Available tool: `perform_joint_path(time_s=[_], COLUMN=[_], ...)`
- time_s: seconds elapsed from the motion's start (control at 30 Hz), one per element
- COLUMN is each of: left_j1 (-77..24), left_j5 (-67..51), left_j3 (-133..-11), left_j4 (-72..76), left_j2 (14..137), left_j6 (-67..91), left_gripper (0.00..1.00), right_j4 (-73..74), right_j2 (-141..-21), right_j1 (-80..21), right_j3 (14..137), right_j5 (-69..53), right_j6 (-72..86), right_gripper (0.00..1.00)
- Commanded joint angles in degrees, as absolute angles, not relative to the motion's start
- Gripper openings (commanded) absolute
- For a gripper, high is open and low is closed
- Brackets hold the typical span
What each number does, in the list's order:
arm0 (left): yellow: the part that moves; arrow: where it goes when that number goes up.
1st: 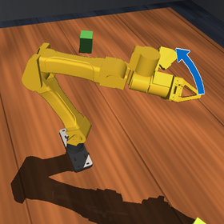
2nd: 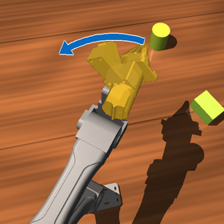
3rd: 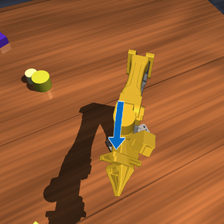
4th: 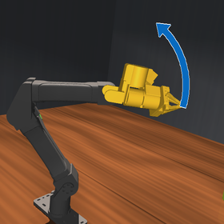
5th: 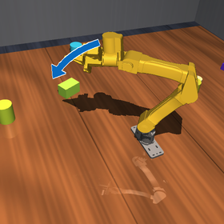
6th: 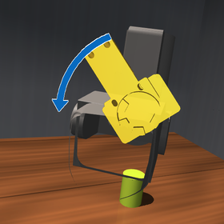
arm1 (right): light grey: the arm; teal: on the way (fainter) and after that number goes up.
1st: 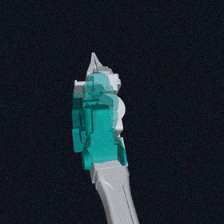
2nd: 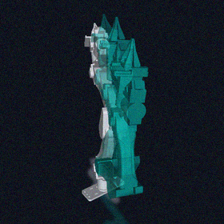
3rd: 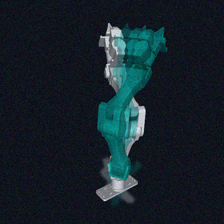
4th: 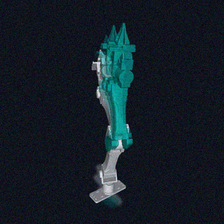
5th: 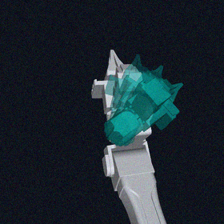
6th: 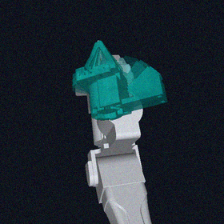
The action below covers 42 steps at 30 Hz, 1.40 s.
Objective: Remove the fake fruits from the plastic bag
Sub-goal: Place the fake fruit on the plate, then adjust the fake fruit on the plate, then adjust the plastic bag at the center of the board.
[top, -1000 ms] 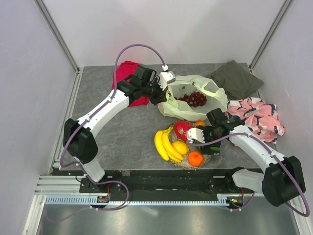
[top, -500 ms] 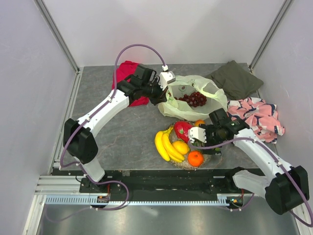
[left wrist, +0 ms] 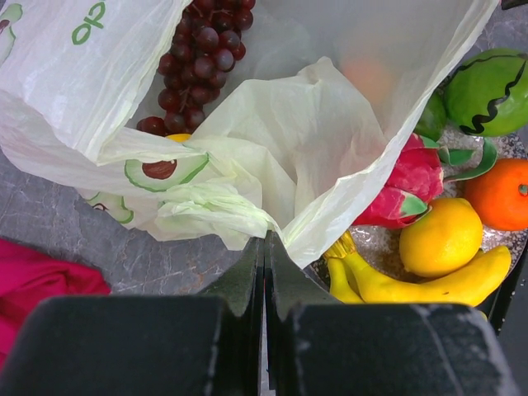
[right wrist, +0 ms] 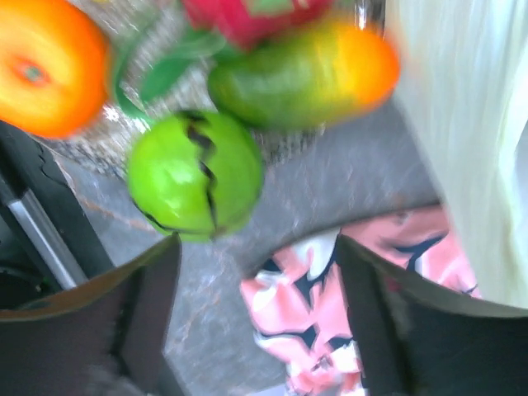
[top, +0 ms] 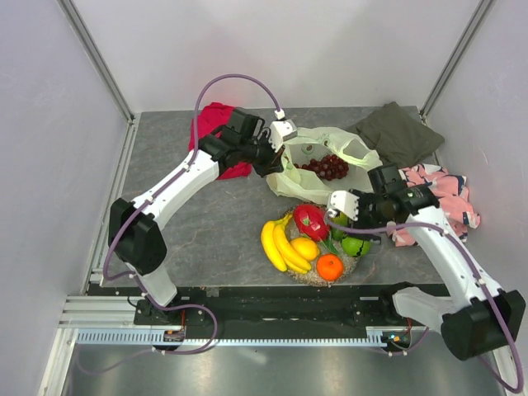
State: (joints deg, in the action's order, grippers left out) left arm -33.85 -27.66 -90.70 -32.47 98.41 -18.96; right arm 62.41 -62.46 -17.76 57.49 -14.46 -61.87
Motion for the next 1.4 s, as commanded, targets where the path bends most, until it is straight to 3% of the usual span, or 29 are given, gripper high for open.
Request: perform_joint_path(time_s=[0.0,0.07,0.13,0.33,0.73,1.0,1.13,1.23,1.27,1.37], left_j1=[-34.01,-33.93,-33.93,-33.93,-33.93,-33.93,-33.93,-33.93,-33.93,-33.93], left_j5=[-29.53,-29.27,-29.18,-28.83,-28.56,-28.48,-28.91,-29.7,-30.06,-31.02], left_j3=[-93.43,-93.43,-93.25,-92.81,-92.28,-92.02,-92.2,-92.2,-92.11,-91.41], left_j4=[-31.03,-31.03,-31.03,-31.11,-31.2,-31.29,-31.2,-31.29,-31.29,-31.38], left_j2=[99.23,99.14,98.96,98.53,98.44,98.53,98.44,98.26,98.26,98.0], left_j6=[-17.23,-17.4,-17.4,-17.4,-17.67,-17.75,-17.84,-17.41,-17.32,-16.61], left_gripper=[0.01,0.01,0.02,0.02,0.02,0.02,0.02,0.02,0.02,0.01], right_j4=[64.33,64.42,64.16,62.93,63.72,60.03,63.52,70.88,73.45,80.93], right_j2=[-67.49,-70.31,-71.36,-74.78,-80.42,-81.39,-78.93,-74.98,-73.93,-74.61], right_j1=[-9.51,-6.61,-5.8,-6.33,-13.79,-11.09,-5.02,-3.08,-3.08,-3.16], right_j3=[57.12,57.65,57.31,52.38,55.9,58.25,63.97,72.13,74.77,85.4], right_j5=[-12.56,-12.48,-12.04,-13.09,-16.7,-12.14,-9.67,-13.08,-15.27,-23.62], right_j6=[-64.5,-65.56,-68.28,-71.99,-67.33,-61.97,-65.55,-71.09,-72.23,-72.07], right_gripper=[0.72,0.42,0.31,0.29,0.31,0.33,0.46,0.68,0.83,0.91])
